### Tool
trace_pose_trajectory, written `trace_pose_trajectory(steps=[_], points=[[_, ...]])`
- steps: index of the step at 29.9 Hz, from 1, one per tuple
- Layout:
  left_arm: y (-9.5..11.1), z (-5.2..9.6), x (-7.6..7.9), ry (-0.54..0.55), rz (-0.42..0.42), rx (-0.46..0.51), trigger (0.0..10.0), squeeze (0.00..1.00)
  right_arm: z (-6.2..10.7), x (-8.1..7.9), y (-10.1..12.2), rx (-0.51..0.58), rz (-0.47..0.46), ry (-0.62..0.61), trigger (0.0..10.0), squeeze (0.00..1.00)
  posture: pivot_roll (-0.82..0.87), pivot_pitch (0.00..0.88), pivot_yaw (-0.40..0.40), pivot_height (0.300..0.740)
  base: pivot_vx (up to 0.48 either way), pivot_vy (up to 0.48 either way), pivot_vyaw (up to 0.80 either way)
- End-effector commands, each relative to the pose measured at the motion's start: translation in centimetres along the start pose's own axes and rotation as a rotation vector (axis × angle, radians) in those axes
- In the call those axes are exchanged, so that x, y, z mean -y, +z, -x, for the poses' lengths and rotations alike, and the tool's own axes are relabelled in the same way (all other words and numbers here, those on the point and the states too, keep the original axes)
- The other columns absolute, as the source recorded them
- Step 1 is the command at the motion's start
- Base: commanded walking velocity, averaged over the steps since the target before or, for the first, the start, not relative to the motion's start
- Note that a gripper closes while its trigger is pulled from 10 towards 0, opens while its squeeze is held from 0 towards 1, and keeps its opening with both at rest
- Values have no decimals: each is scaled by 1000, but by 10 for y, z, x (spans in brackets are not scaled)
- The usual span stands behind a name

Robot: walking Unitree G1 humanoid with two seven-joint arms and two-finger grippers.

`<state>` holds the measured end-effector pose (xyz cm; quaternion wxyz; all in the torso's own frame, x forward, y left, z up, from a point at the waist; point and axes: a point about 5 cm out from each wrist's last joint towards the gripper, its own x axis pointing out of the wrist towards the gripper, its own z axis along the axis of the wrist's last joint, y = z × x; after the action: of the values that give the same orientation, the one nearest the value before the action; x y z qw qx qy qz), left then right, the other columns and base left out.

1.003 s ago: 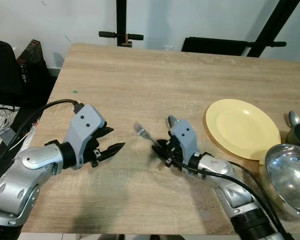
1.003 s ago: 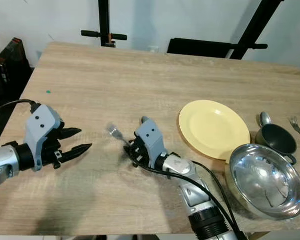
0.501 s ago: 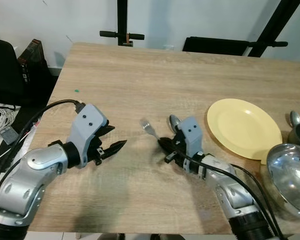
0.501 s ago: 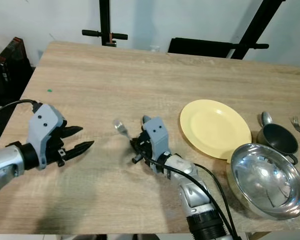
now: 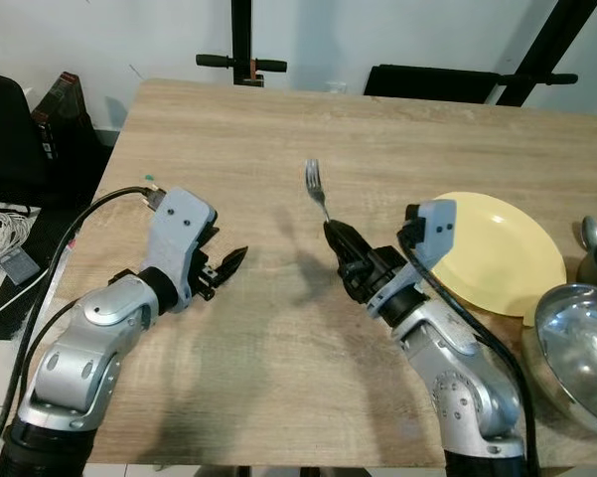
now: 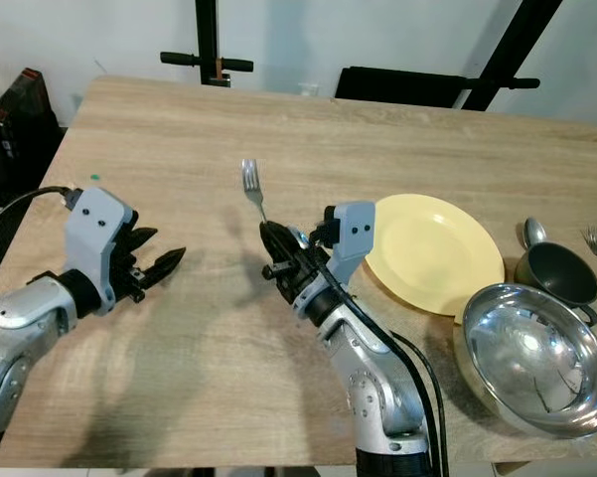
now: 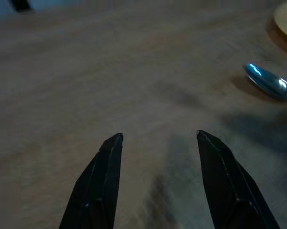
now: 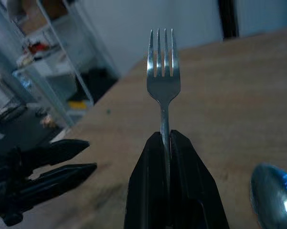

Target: Setting the table

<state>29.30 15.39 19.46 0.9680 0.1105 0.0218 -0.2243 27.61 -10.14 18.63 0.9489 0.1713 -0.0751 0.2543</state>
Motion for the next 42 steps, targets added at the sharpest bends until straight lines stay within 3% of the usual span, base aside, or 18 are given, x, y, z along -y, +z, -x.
trace_pose_trajectory(steps=[1, 3, 8, 16, 20, 28, 32, 33, 35, 37, 38, 42], points=[[-3, -1, -1, 40, 2, 4, 10000, 0, 6, 4, -7, 14, 46, -75, 10000, 0, -69, 90, 13, 740, 0, 0, 0], [-3, -1, -1, 43, 11, 9, 10000, 0, 7, 4, -7, 36, 14, -96, 10000, 0, -72, 88, 14, 740, 0, 0, 0], [-7, 0, 6, 104, 43, 16, 10000, 0, 8, 8, -10, 44, 131, -201, 10000, 0, -70, 83, 20, 740, 0, 0, 0], [-16, -4, 22, 158, 83, -5, 10000, 0, 12, 19, -8, 71, 210, -318, 10000, 0, -94, 75, 11, 740, 0, 0, 0], [-19, -6, 21, 203, 132, 0, 10000, 0, 11, 26, -2, 86, 241, -347, 10000, 0, -104, 72, 7, 740, 0, 0, 0], [-26, -3, 16, 297, 129, -21, 10000, 0, 10, 34, 1, 93, 274, -378, 10000, 0, -99, 70, 6, 740, 0, 0, 0], [-32, 2, 7, 400, 183, -39, 10000, 0, 10, 35, 0, 94, 280, -392, 10000, 0, -97, 68, 4, 740, 0, 0, 0], [-34, 6, 8, 376, 123, -44, 10000, 0, 10, 35, 0, 94, 284, -391, 10000, 0, -97, 66, 7, 740, 0, 0, 0], [-34, 10, 7, 366, 78, -19, 10000, 0, 10, 36, 0, 94, 287, -392, 10000, 0, -97, 66, 7, 740, 0, 0, 0], [-37, 13, 5, 375, 17, -54, 10000, 0, 10, 37, 0, 94, 290, -395, 10000, 0, -97, 66, 7, 740, 0, 0, 0], [-39, 14, 3, 380, -3, -74, 10000, 75, 10, 38, 0, 93, 291, -396, 10000, 0, -94, 61, 14, 740, 0, 0, 0], [-42, 15, 1, 407, 7, -80, 10000, 39, 10, 39, 0, 93, 292, -400, 10000, 0, -93, 58, 14, 740, 0, 0, 0]])
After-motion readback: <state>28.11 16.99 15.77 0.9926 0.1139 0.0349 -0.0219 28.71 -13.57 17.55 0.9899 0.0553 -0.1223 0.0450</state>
